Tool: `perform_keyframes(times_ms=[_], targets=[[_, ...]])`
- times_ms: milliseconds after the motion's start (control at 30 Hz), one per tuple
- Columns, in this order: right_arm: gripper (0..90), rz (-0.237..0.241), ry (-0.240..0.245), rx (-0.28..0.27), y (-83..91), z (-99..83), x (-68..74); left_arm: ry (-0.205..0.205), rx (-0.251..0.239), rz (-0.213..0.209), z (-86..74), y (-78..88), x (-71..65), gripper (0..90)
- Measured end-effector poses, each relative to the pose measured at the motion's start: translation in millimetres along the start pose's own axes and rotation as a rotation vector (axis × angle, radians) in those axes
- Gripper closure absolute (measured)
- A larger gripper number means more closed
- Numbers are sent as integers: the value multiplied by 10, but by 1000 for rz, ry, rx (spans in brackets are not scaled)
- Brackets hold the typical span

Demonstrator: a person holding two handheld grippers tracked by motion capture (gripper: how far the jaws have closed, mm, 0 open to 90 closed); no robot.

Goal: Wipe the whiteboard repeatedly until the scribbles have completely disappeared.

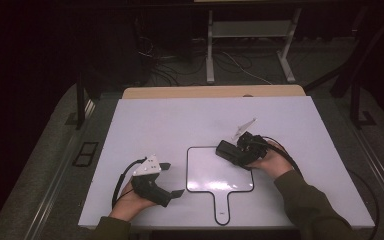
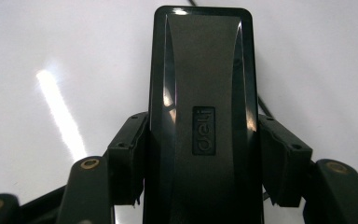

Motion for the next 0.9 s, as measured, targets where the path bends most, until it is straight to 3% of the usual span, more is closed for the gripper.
perform_keyframes(times_ms=[300,467,733,900], targets=[[390,-2,-31,-17,-12,24,-73,-3,0,-1,1,3,0,0],[390,28,-90,-61,69,51,-112,-4,1,0,-1,12,0,0],[389,32,-98,-103,236,69,-136,-6,1,-3,-2,2,1,0],[388,33,-108,-109,244,91,-147,-6,1,-5,-1,-6,7,0]])
Point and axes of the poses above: each handheld gripper's, and its own axes: y roughly backward along the jaws, z roughly out of its top, x roughly to its left, the point moved 10 cm from there along -y, roughly forward along the jaws, and after that the axes turned 5 degrees about -y, right-handed, at the moved point
